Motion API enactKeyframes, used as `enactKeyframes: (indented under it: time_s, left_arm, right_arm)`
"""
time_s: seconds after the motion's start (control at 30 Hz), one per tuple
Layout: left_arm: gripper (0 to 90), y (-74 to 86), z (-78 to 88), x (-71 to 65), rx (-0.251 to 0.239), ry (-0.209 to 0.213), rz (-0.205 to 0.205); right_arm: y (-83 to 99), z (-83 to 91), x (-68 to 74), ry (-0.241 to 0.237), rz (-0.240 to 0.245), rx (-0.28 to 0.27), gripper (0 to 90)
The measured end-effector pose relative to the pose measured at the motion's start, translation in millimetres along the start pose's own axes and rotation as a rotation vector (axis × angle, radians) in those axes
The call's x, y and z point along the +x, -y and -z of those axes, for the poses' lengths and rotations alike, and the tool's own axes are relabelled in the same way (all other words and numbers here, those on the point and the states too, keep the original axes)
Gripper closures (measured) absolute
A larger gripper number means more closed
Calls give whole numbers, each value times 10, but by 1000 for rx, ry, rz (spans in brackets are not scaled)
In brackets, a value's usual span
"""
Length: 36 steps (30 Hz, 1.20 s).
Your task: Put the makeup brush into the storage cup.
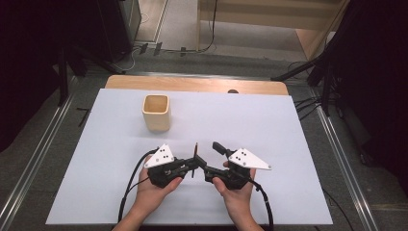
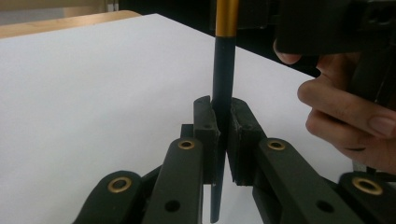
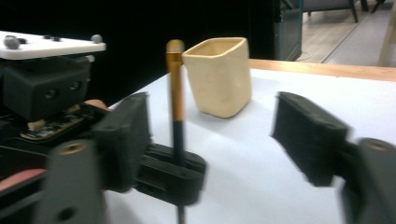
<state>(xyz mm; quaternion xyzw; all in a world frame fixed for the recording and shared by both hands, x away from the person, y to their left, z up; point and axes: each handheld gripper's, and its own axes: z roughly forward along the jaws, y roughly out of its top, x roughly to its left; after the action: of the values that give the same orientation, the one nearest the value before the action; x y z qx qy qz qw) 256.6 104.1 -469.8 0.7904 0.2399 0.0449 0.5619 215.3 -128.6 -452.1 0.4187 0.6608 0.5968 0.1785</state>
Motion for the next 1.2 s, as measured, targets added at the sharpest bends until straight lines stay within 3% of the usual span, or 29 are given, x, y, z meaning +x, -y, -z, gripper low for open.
enactKeyframes:
  time_s: [0.2,0.3,0.43,0.7,1.2]
  left_arm:
    - [844,0,53,58,-12,-16,4]
    - [844,-2,72,79,-17,-24,6]
    - [844,-6,113,120,-27,-37,12]
    - [845,-26,203,186,-43,-62,18]
    - [845,-83,331,293,-73,-106,23]
  right_arm:
    - [8,86,-181,55,8,31,43]
    - [17,119,-236,70,13,29,23]
    - [35,210,-354,127,40,29,5]
    - [103,367,-599,198,47,41,1]
    - [270,797,-969,261,58,48,1]
